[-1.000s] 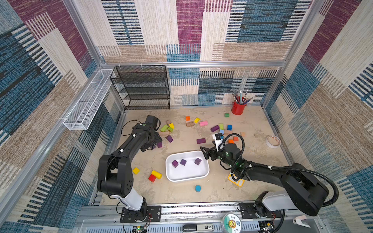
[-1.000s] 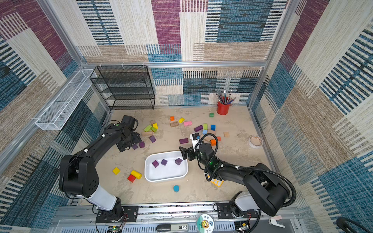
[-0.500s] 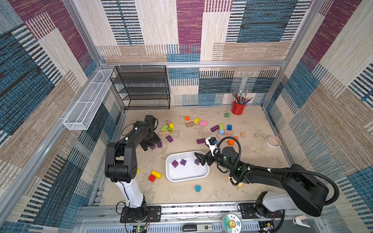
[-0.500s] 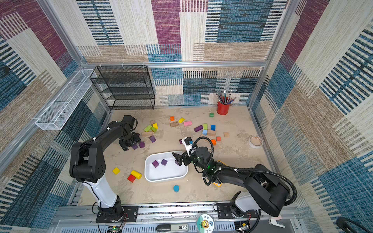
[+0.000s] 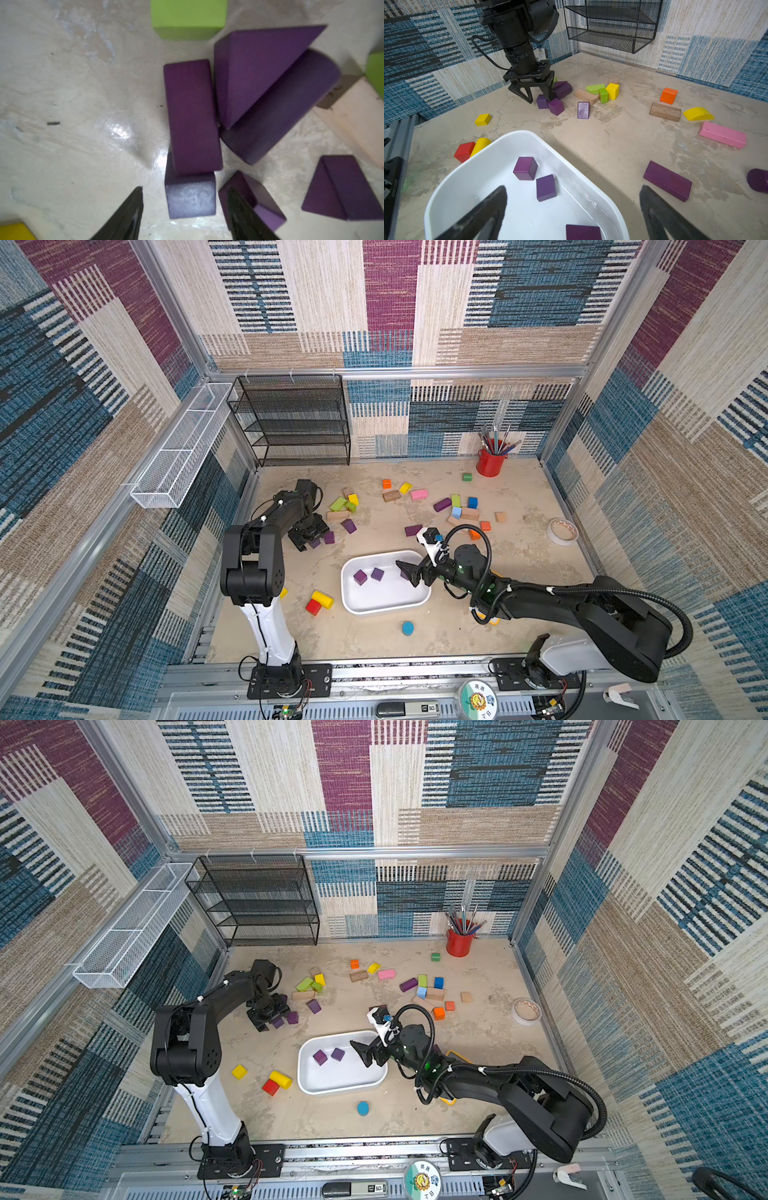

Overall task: Pick purple bricks into the storage bin
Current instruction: Pick up the building block from the center of the board.

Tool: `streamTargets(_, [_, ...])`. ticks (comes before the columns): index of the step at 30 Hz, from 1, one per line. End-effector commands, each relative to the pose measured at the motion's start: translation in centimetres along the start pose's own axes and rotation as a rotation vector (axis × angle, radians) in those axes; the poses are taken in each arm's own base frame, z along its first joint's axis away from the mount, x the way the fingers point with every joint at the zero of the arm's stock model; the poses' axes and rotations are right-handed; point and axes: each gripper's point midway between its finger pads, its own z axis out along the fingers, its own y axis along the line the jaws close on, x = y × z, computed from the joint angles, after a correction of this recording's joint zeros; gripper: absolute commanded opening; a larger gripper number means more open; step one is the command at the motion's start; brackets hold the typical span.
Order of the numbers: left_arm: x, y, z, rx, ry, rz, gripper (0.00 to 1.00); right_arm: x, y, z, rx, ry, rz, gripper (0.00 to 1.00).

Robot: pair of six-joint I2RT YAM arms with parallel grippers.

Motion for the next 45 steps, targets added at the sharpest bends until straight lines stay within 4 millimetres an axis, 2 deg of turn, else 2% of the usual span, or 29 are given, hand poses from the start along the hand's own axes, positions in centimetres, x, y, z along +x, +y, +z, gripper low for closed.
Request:
streamTargets(1, [-0.5, -0.5, 0.2, 0.025, 0.0, 0.005, 0.64, -0.9, 0.3, 0.1, -0.015, -0.037, -0.011, 1.0])
streamTargets(5, [-0.7, -0.5, 0.5, 0.029, 0.003, -0.002, 0.6, -0.9, 0.2, 0.2, -0.01, -0.035, -0.013, 1.0])
streamTargets(10, [-0.9, -0.4, 0.9, 0.03, 0.007, -0.013, 0.48, -0.9, 0.1, 0.2, -0.004, -0.033, -0.011, 1.0])
streamTargets(14, [-0.8, -0.1, 1.1, 0.02, 0.011, -0.012, 0.45, -0.9, 0.0, 0.2, 0.003, -0.03, -0.01, 1.0])
streamTargets(20, [-0.9, 0.3, 0.4, 0.021, -0.008, -0.009, 0.39, -0.9, -0.2, 0.3, 0.013, -0.028, -0.005, 1.0])
streamTargets(23, [-0.7, 0.4, 0.0, 0.026, -0.015, -0.002, 0.3, -0.9, -0.4, 0.3, 0.024, -0.027, -0.002, 1.0])
streamTargets(33, [0.0, 0.6, -1.8, 0.064, -0.031, 0.018, 0.28, -0.8, -1.1, 0.5, 0.068, -0.022, 0.013, 1.0])
streamTargets(45, [2.1, -0.2, -4.2, 0.118, -0.057, 0.116, 0.27, -0.5, -1.9, 0.7, 0.112, -0.008, 0.037, 1.0])
